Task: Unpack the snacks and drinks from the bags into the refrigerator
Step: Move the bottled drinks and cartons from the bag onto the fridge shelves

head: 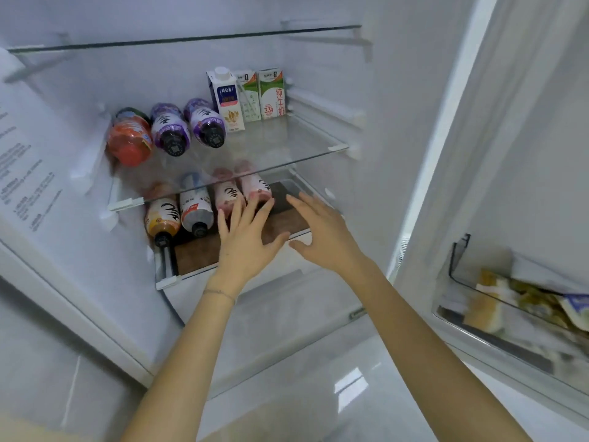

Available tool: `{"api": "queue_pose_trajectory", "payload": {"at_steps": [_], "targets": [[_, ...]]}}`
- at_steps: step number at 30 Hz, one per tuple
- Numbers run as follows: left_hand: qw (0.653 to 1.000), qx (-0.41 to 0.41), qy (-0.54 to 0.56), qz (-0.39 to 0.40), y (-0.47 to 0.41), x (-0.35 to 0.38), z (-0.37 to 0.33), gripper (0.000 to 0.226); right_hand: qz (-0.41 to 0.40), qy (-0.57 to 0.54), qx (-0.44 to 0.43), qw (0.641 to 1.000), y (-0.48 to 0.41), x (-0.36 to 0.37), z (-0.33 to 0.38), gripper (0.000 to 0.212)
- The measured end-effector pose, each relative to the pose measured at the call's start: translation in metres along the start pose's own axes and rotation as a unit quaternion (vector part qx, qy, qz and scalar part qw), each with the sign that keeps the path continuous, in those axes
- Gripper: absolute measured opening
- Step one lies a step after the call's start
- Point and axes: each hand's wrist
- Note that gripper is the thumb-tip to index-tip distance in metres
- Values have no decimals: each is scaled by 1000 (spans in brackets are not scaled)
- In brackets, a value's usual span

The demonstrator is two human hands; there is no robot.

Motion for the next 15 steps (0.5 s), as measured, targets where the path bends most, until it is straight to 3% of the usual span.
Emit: {"api": "queue_pose_trajectory", "payload": {"at_steps": [7,15], "targets": [[999,23,6,-35,34,-25,-52,76,-9,80,16,997,73,-69,18,81],[995,51,63,-50,94,-59,-159,73,-60,57,-14,996,187,-155,41,68]]}}
Point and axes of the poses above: each hand's wrist, its own y-axis away from the middle knuckle, its own x-axis out of the palm, z = x × y, and after that the axes turned 7 degrees about -y, right-handed
